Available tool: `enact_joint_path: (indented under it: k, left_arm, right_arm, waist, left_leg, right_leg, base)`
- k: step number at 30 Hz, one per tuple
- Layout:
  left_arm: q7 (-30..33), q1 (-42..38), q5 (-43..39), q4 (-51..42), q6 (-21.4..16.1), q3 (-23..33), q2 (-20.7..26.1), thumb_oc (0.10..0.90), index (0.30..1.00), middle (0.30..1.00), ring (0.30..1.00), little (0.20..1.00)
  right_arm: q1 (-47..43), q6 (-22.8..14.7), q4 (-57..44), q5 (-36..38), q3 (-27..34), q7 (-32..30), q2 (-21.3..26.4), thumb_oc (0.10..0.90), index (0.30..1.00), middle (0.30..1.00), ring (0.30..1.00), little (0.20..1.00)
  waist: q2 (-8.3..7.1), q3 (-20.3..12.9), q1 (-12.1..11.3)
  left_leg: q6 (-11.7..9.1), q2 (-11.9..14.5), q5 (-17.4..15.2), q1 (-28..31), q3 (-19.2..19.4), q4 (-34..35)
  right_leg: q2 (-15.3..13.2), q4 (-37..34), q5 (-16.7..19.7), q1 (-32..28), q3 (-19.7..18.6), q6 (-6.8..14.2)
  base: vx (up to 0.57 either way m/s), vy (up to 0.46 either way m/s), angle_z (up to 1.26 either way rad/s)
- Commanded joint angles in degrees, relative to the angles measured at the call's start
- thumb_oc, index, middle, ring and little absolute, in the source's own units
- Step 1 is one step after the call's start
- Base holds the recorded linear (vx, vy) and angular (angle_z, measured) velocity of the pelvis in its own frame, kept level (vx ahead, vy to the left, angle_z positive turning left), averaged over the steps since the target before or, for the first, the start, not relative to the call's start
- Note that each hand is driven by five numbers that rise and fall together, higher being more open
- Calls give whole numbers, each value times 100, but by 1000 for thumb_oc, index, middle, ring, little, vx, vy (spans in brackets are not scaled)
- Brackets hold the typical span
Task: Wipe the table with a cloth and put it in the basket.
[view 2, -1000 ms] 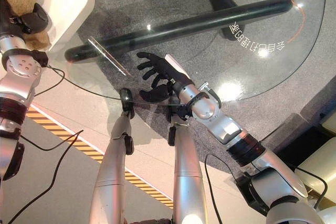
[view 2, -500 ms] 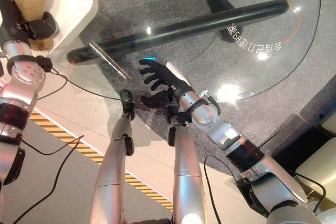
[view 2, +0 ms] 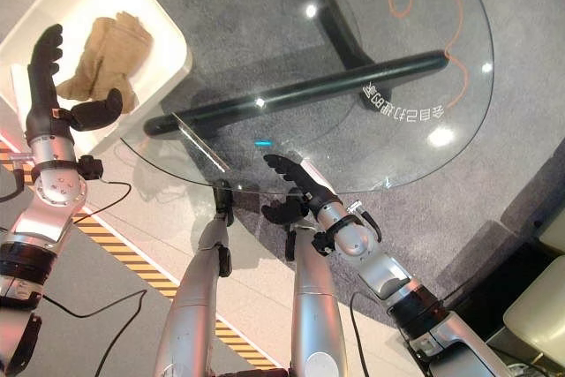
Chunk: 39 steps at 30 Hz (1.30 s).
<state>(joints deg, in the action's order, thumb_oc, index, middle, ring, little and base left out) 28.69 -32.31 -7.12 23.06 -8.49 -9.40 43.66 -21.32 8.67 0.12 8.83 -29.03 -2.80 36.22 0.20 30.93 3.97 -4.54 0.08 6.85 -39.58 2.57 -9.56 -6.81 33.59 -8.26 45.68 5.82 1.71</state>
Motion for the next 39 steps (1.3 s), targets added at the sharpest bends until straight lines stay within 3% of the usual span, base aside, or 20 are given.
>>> enact_joint_path:
  k: [1,8,14,17,19,23,28,31,34,39]
  left_arm:
    - [-46,-41,142,-480,-466,646,147,800,900,900,900,900]
    - [-541,624,-145,-784,-557,958,18,800,900,900,900,900]
    - [-2257,2126,-1588,-1109,-231,658,-916,800,900,900,900,900]
    - [-2621,2519,-1882,-1076,-11,427,-1272,800,900,900,900,900]
    - [-2896,2827,-1946,-703,123,143,-1665,800,900,900,900,900]
    - [-3652,3331,-2211,-11,462,-168,-2125,800,900,900,900,900]
    - [-3850,3530,-2147,823,515,-555,-2390,800,900,900,900,900]
    - [-3900,3526,-2362,1540,755,-718,-2649,800,900,900,900,900]
    - [-4046,3448,-2348,2032,751,-709,-2832,800,900,900,900,900]
    - [-4376,3309,-2645,3016,1082,-684,-3128,800,900,900,900,900]
  right_arm:
    - [113,-527,-487,-219,217,186,-99,800,900,900,900,900]
    - [538,-781,-96,-380,419,122,-215,800,900,900,900,900]
    - [1561,-1134,852,-234,559,479,-562,800,900,900,900,900]
    - [1831,-1125,1161,205,672,747,-739,800,900,900,900,900]
    - [2032,-1280,1712,25,723,854,-938,800,900,900,900,900]
    - [2245,-1145,2324,66,729,1024,-1104,800,900,900,900,900]
    - [2190,-781,2944,44,619,1077,-1354,800,900,900,900,900]
    - [2119,-304,3492,468,523,1261,-1609,800,900,900,900,900]
    - [2068,-208,3968,868,522,1422,-1804,800,900,900,900,900]
    - [1996,50,4789,1466,616,1471,-2139,800,900,900,900,900]
  waist:
    - [-22,-114,-42]
    - [-36,-114,-151]
    - [-61,-743,-254]
    - [-63,-968,-280]
    - [-74,-1222,-319]
    - [-122,-1621,-430]
    - [-165,-1968,-532]
    - [-178,-2209,-567]
    - [-171,-2304,-580]
    - [-140,-2472,-554]
  left_leg:
    - [376,-451,-843,503,168,-856]
    - [279,-394,-722,1411,89,-481]
    - [227,-359,-740,2160,-43,-91]
    - [223,-354,-713,2365,-112,39]
    - [222,-336,-708,2663,-179,228]
    - [199,-268,-714,3097,-279,468]
    - [173,-195,-699,3414,-339,642]
    - [147,-121,-684,3637,-340,779]
    - [140,-89,-694,3758,-309,833]
    - [124,-10,-691,3979,-223,971]
  right_leg:
    - [429,-1940,829,-1128,-84,68]
    - [421,-2123,735,-2045,-10,56]
    - [408,-2454,631,-2871,26,71]
    - [396,-2619,669,-3125,59,81]
    - [385,-2863,714,-3489,105,103]
    - [365,-3196,801,-3994,201,137]
    - [370,-3431,871,-4355,290,163]
    - [384,-3574,901,-4579,341,181]
    - [386,-3655,910,-4707,375,177]
    - [372,-3753,925,-4892,396,197]
  base:
    - [-59,-102,-1]
    - [-48,-110,-1]
    - [7,-115,7]
    - [48,-74,4]
    - [79,-115,11]
    - [58,-104,9]
    - [69,-105,11]
    - [59,-91,10]
    - [26,-40,9]
    - [43,-31,0]
